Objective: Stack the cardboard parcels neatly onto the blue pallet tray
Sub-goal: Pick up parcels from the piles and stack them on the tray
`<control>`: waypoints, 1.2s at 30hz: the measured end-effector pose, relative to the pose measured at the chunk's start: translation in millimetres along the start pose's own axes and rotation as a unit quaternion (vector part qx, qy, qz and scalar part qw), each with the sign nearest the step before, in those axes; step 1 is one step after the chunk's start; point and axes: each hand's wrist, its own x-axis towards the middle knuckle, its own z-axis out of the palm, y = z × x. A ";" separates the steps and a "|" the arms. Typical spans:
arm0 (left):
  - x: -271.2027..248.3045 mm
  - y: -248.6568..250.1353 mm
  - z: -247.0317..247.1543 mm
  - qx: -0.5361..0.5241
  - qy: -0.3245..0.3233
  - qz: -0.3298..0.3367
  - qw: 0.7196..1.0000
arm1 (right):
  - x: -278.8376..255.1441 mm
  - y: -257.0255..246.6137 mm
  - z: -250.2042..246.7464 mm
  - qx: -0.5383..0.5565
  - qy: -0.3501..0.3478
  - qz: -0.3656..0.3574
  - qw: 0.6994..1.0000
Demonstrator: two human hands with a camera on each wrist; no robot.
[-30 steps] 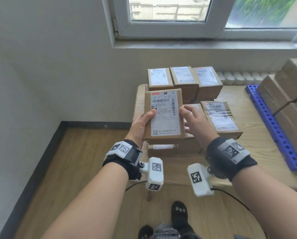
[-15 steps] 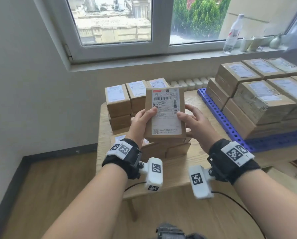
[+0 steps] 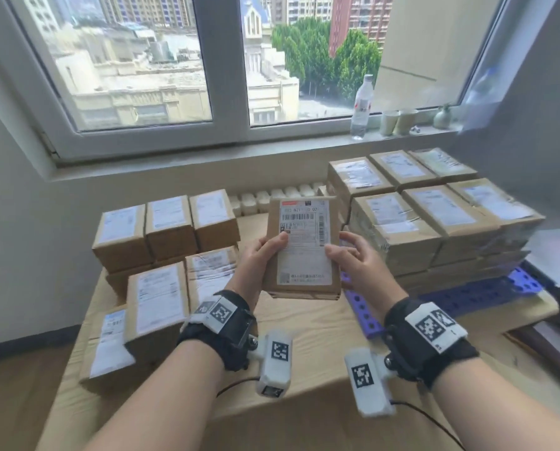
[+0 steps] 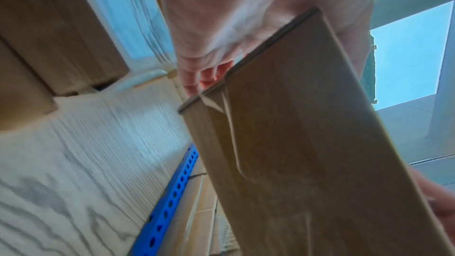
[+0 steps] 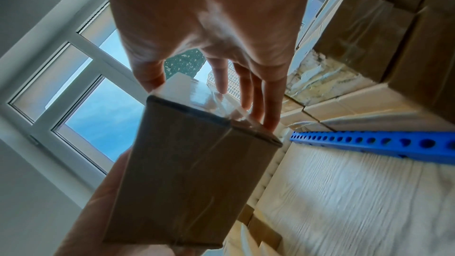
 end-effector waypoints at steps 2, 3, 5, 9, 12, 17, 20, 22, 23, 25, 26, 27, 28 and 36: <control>13.6 -4.7 26.3 -0.004 0.000 0.001 1.000 | 8.9 1.5 -30.0 -0.007 -0.007 0.002 1.000; 20.2 -6.6 39.1 -0.008 0.002 0.003 1.000 | 12.3 0.9 -43.8 -0.013 -0.014 0.004 1.000; 33.1 -8.6 64.8 -0.023 0.010 0.005 1.000 | 18.7 -1.1 -69.6 -0.032 -0.028 0.007 0.999; 55.9 -7.0 109.3 -0.033 0.035 -0.001 0.999 | 33.9 -10.1 -111.4 -0.043 -0.034 -0.002 0.998; 72.3 0.9 132.5 -0.019 0.044 0.003 0.999 | 48.0 -19.3 -133.4 -0.042 -0.030 -0.012 0.999; 109.2 16.7 163.0 -0.007 0.047 0.028 0.998 | 83.1 -39.7 -160.2 -0.042 -0.012 -0.021 0.999; 138.5 20.5 176.0 0.000 0.042 0.038 0.998 | 110.2 -50.8 -172.1 -0.041 0.000 -0.017 0.999; 159.7 22.9 182.8 0.007 0.037 0.038 0.999 | 129.8 -56.0 -180.1 -0.048 0.001 -0.017 0.999; 171.0 24.0 185.4 0.012 0.037 0.038 0.999 | 140.1 -58.6 -184.1 -0.053 0.002 -0.021 0.998; 192.7 27.5 189.5 0.018 0.037 0.033 0.999 | 161.0 -65.0 -191.4 -0.051 0.000 -0.019 0.999; 203.1 29.7 190.7 0.020 0.039 0.028 0.999 | 171.1 -68.4 -194.6 -0.053 -0.006 -0.015 0.998; 213.9 32.1 191.5 0.024 0.042 0.024 0.999 | 181.5 -71.4 -196.9 -0.054 -0.010 -0.013 0.998; 223.8 34.7 192.1 0.028 0.044 0.021 0.998 | 191.3 -74.4 -198.7 -0.055 -0.012 -0.010 0.998; 278.3 53.8 187.3 0.036 0.055 0.021 0.998 | 257.7 -84.2 -196.1 -0.055 -0.029 -0.006 0.998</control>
